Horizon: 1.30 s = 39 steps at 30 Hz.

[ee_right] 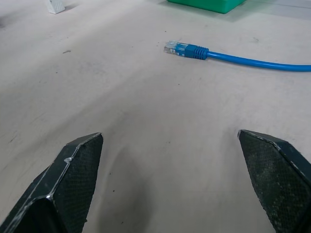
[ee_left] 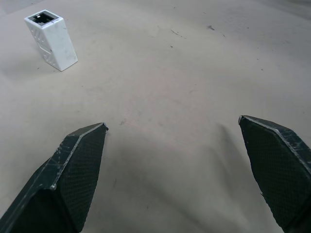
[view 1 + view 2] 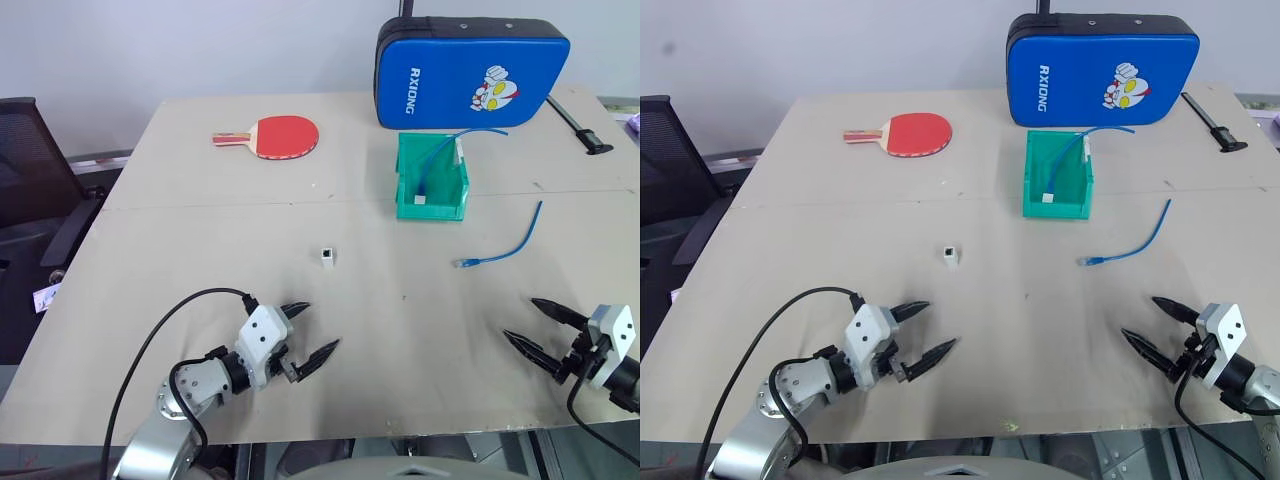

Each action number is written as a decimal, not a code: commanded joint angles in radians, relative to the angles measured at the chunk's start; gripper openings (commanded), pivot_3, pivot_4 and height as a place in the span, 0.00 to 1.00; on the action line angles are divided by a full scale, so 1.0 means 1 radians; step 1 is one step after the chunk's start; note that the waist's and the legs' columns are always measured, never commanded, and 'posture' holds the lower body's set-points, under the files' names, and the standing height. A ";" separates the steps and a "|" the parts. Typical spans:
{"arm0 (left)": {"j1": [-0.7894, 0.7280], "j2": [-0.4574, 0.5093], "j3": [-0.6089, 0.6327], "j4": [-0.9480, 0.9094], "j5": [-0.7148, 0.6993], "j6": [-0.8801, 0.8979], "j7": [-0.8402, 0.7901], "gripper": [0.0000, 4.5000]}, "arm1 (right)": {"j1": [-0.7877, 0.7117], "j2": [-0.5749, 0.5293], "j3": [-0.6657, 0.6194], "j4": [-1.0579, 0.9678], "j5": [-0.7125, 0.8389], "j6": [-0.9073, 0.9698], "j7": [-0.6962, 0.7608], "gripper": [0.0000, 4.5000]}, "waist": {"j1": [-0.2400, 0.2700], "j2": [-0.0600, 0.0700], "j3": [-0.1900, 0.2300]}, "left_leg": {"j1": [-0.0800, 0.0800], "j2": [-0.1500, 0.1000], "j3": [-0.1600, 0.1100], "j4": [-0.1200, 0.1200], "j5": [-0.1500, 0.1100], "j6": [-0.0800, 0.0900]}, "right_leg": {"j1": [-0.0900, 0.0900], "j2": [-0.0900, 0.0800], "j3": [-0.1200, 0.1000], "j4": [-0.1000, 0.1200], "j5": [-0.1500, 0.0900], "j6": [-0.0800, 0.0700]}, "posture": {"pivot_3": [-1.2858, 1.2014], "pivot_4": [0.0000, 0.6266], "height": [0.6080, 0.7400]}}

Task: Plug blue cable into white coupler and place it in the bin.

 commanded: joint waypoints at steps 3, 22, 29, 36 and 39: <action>0.000 -0.002 0.010 -0.021 -0.021 -0.009 -0.003 1.00 | -0.006 -0.008 -0.012 -0.022 -0.004 -0.006 0.001 0.98 | 0.000 0.000 0.000 | 0.000 0.000 0.000 0.000 0.000 0.000 | 0.000 0.000 0.000 0.000 0.000 0.000 | 0.52 0.24 1.00; -0.001 0.002 0.020 -0.019 -0.030 -0.012 -0.011 1.00 | -0.011 0.003 -0.009 -0.019 -0.010 -0.001 0.003 0.98 | 0.000 0.000 0.000 | 0.000 0.000 0.001 0.000 0.000 0.000 | 0.000 0.000 0.000 0.000 0.000 0.000 | 0.52 0.24 1.00; -0.073 0.141 0.098 -0.063 -0.184 0.069 -0.176 1.00 | -0.124 -0.008 0.020 -0.120 -0.002 0.129 -0.110 0.98 | -0.005 0.001 0.001 | 0.000 0.000 0.001 0.000 0.000 0.000 | 0.000 0.000 0.001 0.000 0.000 0.000 | 0.52 0.24 1.00; -0.318 0.394 0.236 -0.015 -0.447 0.210 -0.470 1.00 | -0.450 -0.142 0.200 -0.086 -0.063 0.388 -0.093 0.98 | -0.006 0.000 0.001 | -0.004 0.003 0.004 0.001 0.000 0.000 | -0.008 0.004 0.004 0.004 0.001 -0.001 | 0.52 0.24 1.00; -0.370 0.477 0.248 0.040 -0.449 0.192 -0.600 1.00 | -0.580 -0.169 0.278 0.028 -0.119 0.370 -0.016 0.98 | -0.021 -0.001 0.002 | -0.012 0.004 0.004 0.003 0.000 0.000 | -0.015 0.005 0.004 0.001 0.001 -0.001 | 0.52 0.24 1.00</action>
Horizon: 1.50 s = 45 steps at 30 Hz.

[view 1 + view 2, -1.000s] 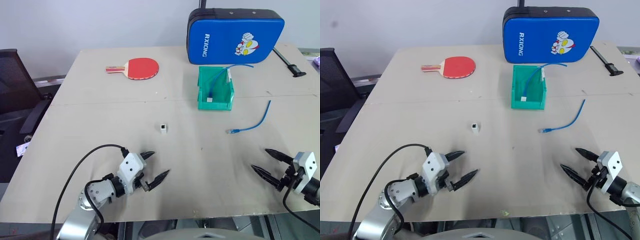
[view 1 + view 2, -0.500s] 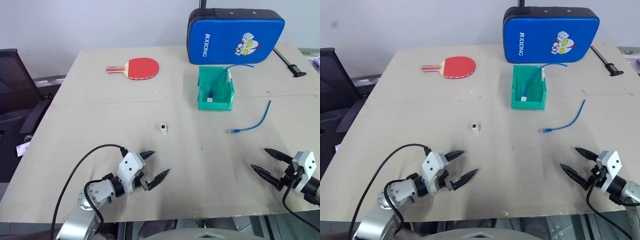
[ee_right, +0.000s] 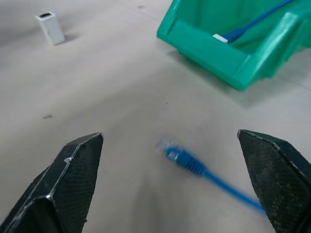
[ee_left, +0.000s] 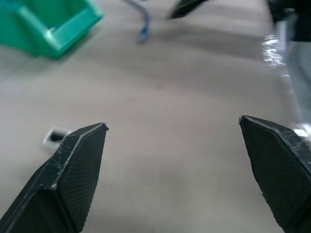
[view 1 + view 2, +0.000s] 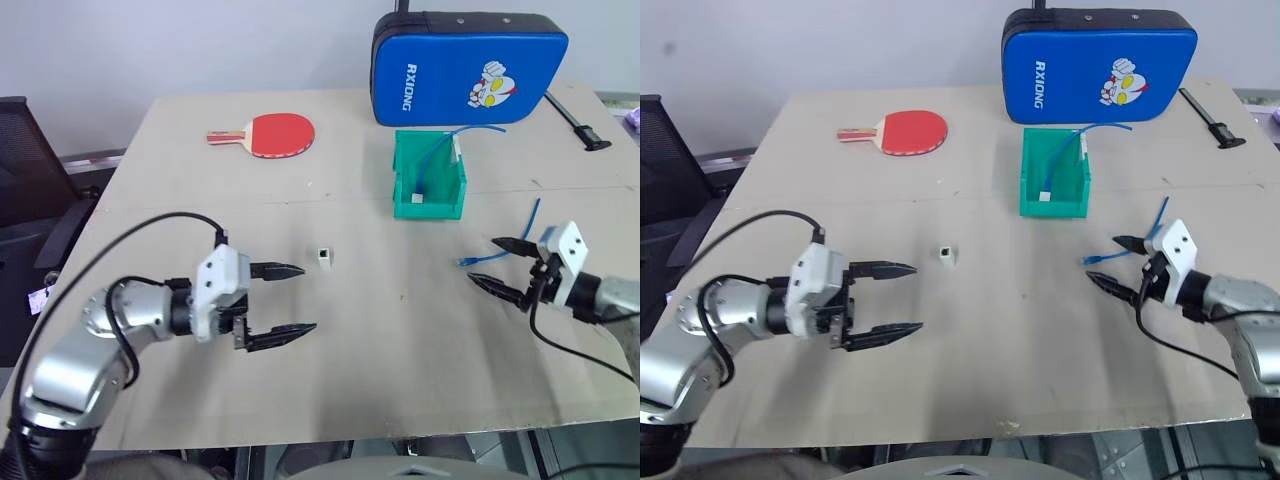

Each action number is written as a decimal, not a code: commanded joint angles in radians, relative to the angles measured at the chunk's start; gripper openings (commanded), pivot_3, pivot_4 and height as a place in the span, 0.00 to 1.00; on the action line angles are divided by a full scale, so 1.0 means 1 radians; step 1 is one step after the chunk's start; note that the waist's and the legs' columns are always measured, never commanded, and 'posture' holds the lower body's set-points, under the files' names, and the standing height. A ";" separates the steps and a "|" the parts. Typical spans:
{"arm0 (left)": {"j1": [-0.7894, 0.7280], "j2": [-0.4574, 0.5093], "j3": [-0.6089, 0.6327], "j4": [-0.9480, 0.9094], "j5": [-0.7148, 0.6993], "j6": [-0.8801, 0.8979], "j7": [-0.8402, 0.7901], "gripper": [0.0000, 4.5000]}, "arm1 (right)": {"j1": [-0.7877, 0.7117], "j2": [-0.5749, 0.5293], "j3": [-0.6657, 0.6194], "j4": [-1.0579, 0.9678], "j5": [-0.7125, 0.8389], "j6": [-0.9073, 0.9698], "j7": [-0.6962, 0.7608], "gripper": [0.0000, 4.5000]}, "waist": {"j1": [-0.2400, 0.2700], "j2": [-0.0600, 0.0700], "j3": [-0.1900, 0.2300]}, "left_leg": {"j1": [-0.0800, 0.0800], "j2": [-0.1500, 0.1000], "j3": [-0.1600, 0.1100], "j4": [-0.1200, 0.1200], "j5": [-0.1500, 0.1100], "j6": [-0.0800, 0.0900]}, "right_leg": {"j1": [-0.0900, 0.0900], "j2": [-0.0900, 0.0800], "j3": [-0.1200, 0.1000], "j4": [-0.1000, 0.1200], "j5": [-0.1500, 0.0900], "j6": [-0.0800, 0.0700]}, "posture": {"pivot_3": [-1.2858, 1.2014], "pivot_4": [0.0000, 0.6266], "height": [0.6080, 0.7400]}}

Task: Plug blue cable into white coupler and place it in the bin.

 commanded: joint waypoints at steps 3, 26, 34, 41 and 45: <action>-0.091 0.099 0.022 0.097 -0.010 -0.045 -0.210 1.00 | -0.170 -0.057 0.129 0.214 -0.114 -0.080 0.177 0.98 | -0.017 0.000 0.000 | -0.004 0.000 0.000 0.003 0.000 0.000 | -0.003 0.000 -0.002 -0.001 0.000 0.000 | 0.52 0.24 1.00; -0.255 0.133 0.063 0.155 -0.033 0.030 -0.251 1.00 | -0.395 0.036 0.265 0.439 -0.297 -0.228 0.326 0.02 | -0.045 -0.001 0.001 | -0.008 0.000 0.004 0.015 0.000 0.000 | -0.009 0.000 0.001 0.011 0.000 0.000 | 0.52 0.24 1.00; -0.198 0.133 0.106 0.127 -0.046 0.047 -0.236 1.00 | -0.376 0.042 0.276 0.283 -0.244 -0.126 0.384 0.02 | -0.044 -0.001 0.001 | -0.008 0.000 0.005 0.016 0.000 0.000 | -0.010 0.000 0.002 0.012 0.000 0.000 | 0.52 0.24 1.00; -0.147 0.121 0.131 0.070 -0.074 0.074 -0.206 1.00 | -0.334 0.075 0.436 -0.048 -0.232 0.103 0.392 0.02 | -0.042 -0.002 0.000 | -0.009 0.000 0.004 0.015 0.000 0.000 | -0.011 0.001 0.002 0.012 0.000 0.000 | 0.52 0.24 1.00; -0.138 0.124 0.132 0.054 -0.078 0.086 -0.200 1.00 | -0.362 0.104 0.505 -0.056 -0.265 0.164 0.360 0.02 | -0.039 -0.003 0.000 | -0.009 0.000 0.005 0.016 0.000 0.000 | -0.011 0.000 0.002 0.012 0.000 0.000 | 0.52 0.24 1.00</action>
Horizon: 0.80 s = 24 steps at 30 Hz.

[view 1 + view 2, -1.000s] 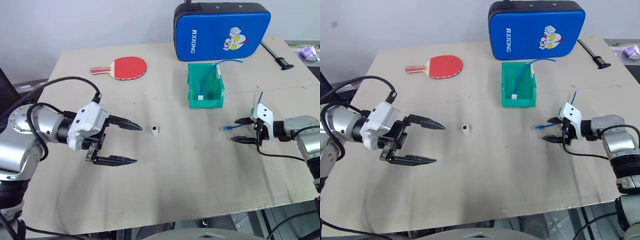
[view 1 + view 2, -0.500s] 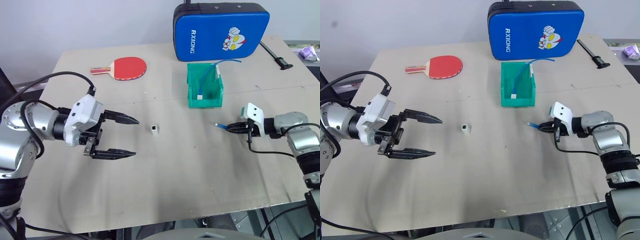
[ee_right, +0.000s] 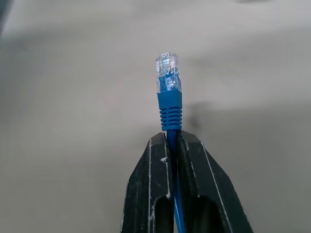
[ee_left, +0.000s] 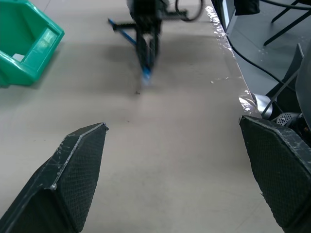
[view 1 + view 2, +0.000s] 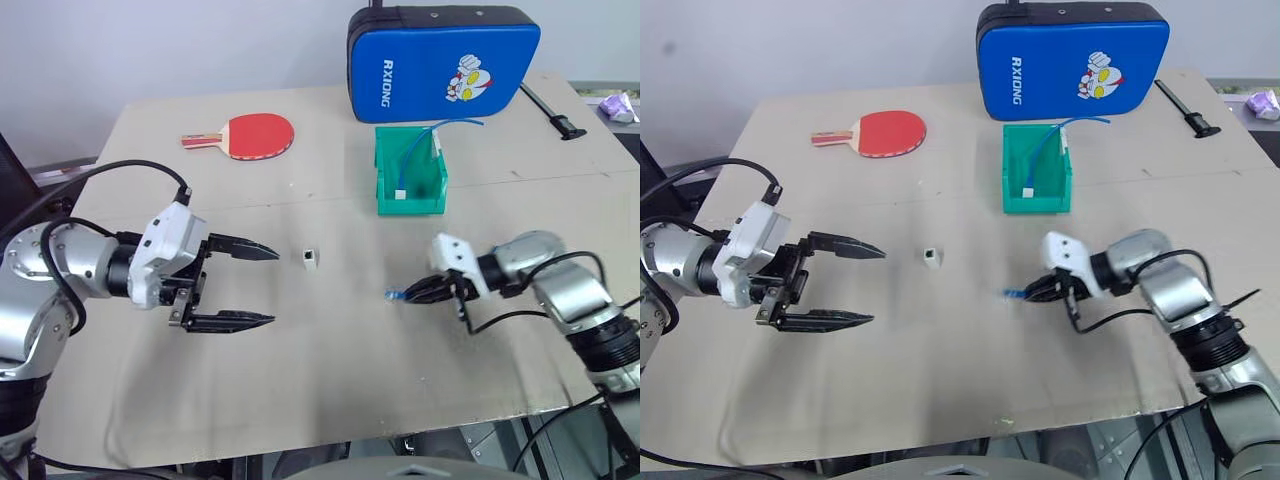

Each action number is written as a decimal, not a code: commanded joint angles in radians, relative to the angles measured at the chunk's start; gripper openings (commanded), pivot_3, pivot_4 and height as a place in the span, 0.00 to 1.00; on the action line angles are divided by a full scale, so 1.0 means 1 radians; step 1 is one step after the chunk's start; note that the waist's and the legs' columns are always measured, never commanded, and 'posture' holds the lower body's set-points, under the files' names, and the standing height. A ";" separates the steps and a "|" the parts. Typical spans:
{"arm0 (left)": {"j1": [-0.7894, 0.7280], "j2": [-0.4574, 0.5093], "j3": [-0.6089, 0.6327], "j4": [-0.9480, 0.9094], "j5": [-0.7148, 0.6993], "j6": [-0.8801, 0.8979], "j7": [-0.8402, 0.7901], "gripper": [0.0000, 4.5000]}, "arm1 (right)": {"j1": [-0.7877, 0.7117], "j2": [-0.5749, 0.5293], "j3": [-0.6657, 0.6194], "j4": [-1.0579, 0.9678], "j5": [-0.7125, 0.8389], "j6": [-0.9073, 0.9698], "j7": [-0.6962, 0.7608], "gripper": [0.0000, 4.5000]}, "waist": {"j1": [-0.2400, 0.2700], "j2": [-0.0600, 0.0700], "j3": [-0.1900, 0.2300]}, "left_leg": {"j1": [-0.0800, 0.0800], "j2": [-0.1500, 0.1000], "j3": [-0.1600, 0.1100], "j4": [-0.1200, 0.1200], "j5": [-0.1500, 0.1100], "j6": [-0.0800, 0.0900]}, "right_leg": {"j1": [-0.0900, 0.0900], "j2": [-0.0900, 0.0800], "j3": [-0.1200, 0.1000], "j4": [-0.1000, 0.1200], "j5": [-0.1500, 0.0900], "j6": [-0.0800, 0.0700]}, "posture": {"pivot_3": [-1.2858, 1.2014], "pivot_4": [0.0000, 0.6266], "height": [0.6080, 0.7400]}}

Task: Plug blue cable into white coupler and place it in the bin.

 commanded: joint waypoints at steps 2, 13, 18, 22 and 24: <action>0.008 0.010 0.038 -0.034 -0.023 0.007 0.007 1.00 | -0.044 0.012 0.036 -0.005 -0.038 0.058 -0.037 0.02 | 0.002 0.000 0.000 | 0.000 0.000 0.000 0.000 0.000 0.000 | 0.000 0.000 0.000 0.000 0.000 0.000 | 0.52 0.24 1.00; 0.021 0.020 -0.006 -0.037 0.015 -0.010 -0.007 1.00 | -0.063 0.008 -0.030 0.001 0.000 0.072 -0.067 0.50 | -0.001 0.000 0.000 | 0.000 0.000 0.000 0.000 0.000 0.000 | 0.000 0.000 0.000 0.000 0.000 0.000 | 0.52 0.24 1.00; -0.019 -0.003 -0.076 -0.052 0.035 0.023 0.049 1.00 | 0.023 -0.017 -0.184 -0.116 0.083 0.120 -0.139 0.96 | 0.005 -0.001 -0.001 | 0.000 0.000 -0.001 0.000 0.000 0.000 | -0.001 0.000 0.000 0.001 0.000 0.000 | 0.52 0.24 1.00; -0.083 -0.070 -0.189 -0.062 0.109 0.026 0.147 1.00 | 0.205 -0.021 -0.403 -0.222 0.216 0.122 -0.192 0.96 | 0.017 -0.003 -0.002 | -0.002 0.000 -0.001 0.002 0.000 0.000 | 0.000 0.000 0.000 0.000 0.000 0.000 | 0.52 0.24 1.00; -0.107 -0.120 -0.258 -0.075 0.151 0.020 0.190 1.00 | 0.335 -0.035 -0.497 -0.285 0.247 0.104 -0.207 0.96 | 0.021 -0.003 -0.002 | -0.003 -0.001 -0.001 0.002 0.000 0.000 | 0.000 -0.001 0.000 0.000 0.000 0.000 | 0.52 0.24 1.00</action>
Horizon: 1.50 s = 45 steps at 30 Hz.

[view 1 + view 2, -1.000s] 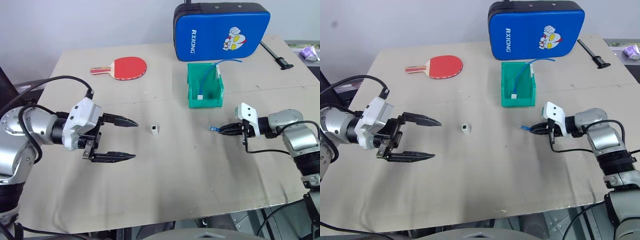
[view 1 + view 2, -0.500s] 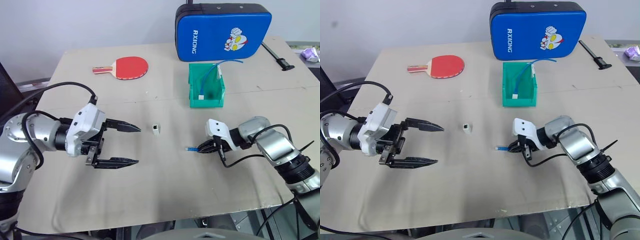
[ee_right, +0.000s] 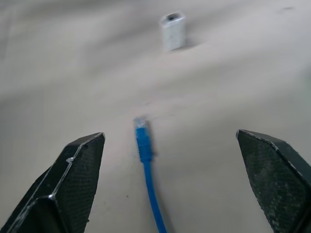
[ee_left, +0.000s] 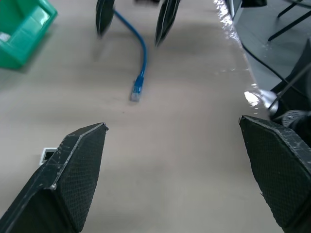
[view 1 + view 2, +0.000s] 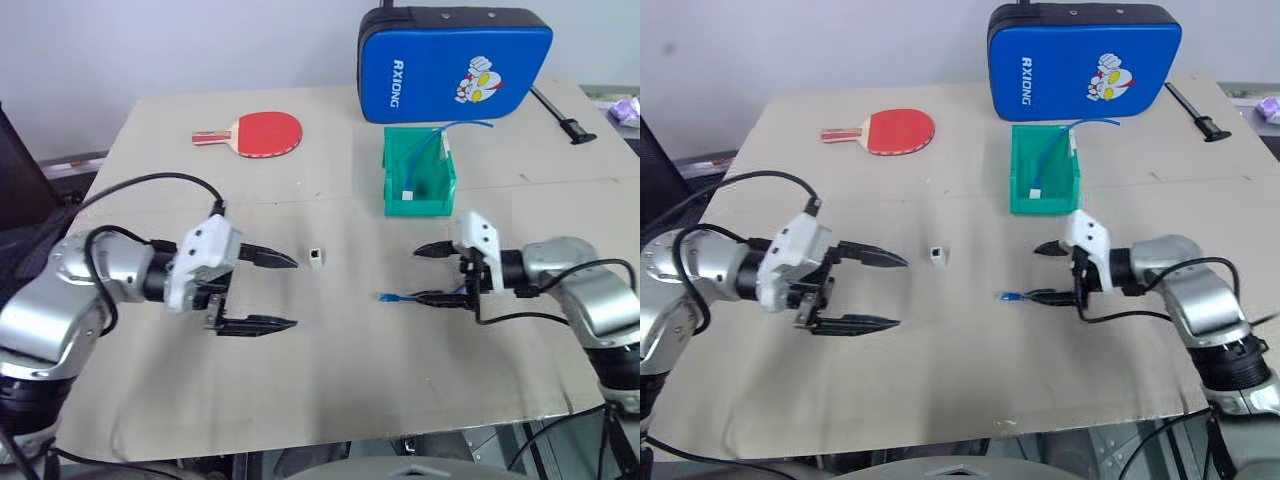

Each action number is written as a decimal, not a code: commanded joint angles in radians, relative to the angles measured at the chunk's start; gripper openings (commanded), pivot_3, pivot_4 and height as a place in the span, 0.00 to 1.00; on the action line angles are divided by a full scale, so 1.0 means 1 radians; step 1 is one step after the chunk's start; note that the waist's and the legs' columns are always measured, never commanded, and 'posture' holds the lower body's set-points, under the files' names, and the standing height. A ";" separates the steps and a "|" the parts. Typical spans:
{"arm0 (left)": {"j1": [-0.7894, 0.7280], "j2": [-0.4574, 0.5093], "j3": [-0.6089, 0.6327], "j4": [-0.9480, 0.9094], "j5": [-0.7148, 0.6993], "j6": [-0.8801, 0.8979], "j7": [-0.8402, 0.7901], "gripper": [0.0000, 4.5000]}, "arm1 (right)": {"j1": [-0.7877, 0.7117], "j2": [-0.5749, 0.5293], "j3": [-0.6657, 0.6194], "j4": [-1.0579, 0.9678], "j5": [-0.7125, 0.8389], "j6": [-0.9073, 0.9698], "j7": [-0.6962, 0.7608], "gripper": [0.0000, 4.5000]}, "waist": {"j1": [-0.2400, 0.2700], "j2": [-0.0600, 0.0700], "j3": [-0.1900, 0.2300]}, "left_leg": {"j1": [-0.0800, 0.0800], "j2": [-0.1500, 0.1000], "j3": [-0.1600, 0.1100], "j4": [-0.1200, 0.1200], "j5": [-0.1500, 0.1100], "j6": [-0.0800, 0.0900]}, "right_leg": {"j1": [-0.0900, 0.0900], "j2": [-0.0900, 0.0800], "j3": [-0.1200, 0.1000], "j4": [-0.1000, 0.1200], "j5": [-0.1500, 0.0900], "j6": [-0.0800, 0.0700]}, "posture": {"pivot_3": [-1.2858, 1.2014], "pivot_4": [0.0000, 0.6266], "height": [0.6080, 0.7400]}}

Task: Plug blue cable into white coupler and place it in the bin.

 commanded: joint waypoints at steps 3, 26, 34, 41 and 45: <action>-0.069 -0.156 -0.189 -0.049 0.110 -0.017 0.126 1.00 | 0.393 -0.013 -0.309 -0.200 0.115 -0.088 -0.027 0.96 | 0.017 0.000 0.000 | 0.000 0.000 0.000 0.001 0.000 0.000 | 0.000 0.000 0.000 0.001 0.000 0.000 | 0.52 0.24 1.00; -0.254 -0.541 -0.492 0.486 0.523 -0.262 0.281 1.00 | 0.819 0.045 -0.445 -0.163 0.197 -0.495 0.051 0.96 | 0.017 0.000 -0.003 | 0.010 0.000 0.001 0.000 0.000 0.000 | 0.006 0.006 0.010 -0.001 0.012 0.003 | 0.52 0.24 1.00; -0.281 -0.579 -0.489 0.530 0.542 -0.324 0.245 0.52 | 0.815 0.035 -0.457 -0.154 0.226 -0.481 0.011 1.00 | 0.023 -0.002 -0.004 | 0.010 0.000 0.001 0.000 0.000 0.000 | 0.006 0.006 0.010 -0.001 0.012 0.003 | 0.52 0.24 1.00; -0.274 -0.589 -0.492 0.526 0.551 -0.323 0.219 0.02 | 0.806 0.033 -0.445 -0.160 0.232 -0.481 -0.008 1.00 | 0.024 -0.002 -0.004 | 0.010 0.000 0.001 0.000 0.000 0.000 | 0.006 0.006 0.010 -0.001 0.012 0.003 | 0.52 0.24 1.00; -0.273 -0.589 -0.489 0.522 0.551 -0.318 0.213 0.02 | 0.804 0.030 -0.445 -0.165 0.237 -0.477 -0.012 1.00 | 0.025 -0.002 -0.004 | 0.010 0.000 0.001 0.000 0.000 0.000 | 0.006 0.006 0.010 -0.001 0.012 0.003 | 0.52 0.24 1.00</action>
